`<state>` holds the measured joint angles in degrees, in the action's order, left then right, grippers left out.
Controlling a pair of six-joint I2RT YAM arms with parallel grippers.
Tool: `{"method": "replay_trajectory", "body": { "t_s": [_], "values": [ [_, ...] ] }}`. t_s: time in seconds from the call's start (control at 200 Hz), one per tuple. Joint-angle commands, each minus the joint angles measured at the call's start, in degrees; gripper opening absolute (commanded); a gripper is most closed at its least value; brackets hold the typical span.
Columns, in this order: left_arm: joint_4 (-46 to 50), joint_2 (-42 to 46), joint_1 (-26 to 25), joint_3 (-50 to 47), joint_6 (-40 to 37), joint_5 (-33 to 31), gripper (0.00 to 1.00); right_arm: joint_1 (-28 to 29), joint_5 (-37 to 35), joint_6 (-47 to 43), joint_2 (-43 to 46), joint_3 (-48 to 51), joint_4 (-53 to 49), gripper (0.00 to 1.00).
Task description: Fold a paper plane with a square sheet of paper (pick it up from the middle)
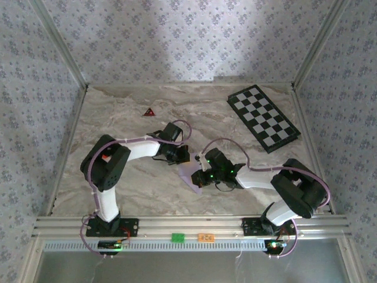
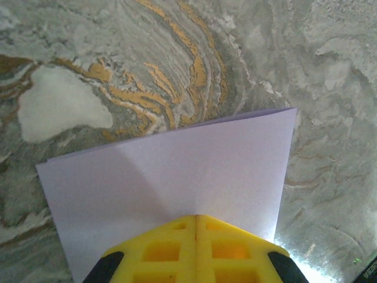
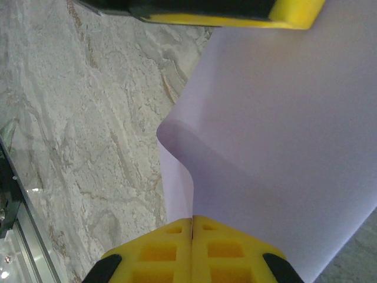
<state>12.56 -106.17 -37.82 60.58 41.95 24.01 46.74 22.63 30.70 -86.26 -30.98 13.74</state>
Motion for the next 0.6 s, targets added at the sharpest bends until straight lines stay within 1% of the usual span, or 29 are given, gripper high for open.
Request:
{"method": "replay_trajectory", "body": {
  "t_s": [0.0,0.155,0.33,0.45,0.595],
  "values": [
    [3.0,3.0,0.5,3.5,-2.0,-0.4,0.06,-0.2,1.4,0.9,1.1,0.2,-0.1,0.0],
    [2.5,1.5,0.5,4.4,-2.3,1.1,0.06,-0.2,1.5,1.1,0.9,0.3,0.2,0.0],
    [0.1,-1.3,0.5,2.8,-1.4,2.7,0.06,-0.1,1.6,1.4,0.7,0.1,0.3,0.0],
    [0.5,-2.4,0.5,1.7,-1.3,0.8,0.06,-0.1,1.8,1.3,0.7,0.0,0.1,0.0],
    [0.6,-3.5,0.5,0.7,-1.7,0.9,0.05,-0.1,1.6,1.2,0.7,0.0,0.0,0.0]
  ]
}}
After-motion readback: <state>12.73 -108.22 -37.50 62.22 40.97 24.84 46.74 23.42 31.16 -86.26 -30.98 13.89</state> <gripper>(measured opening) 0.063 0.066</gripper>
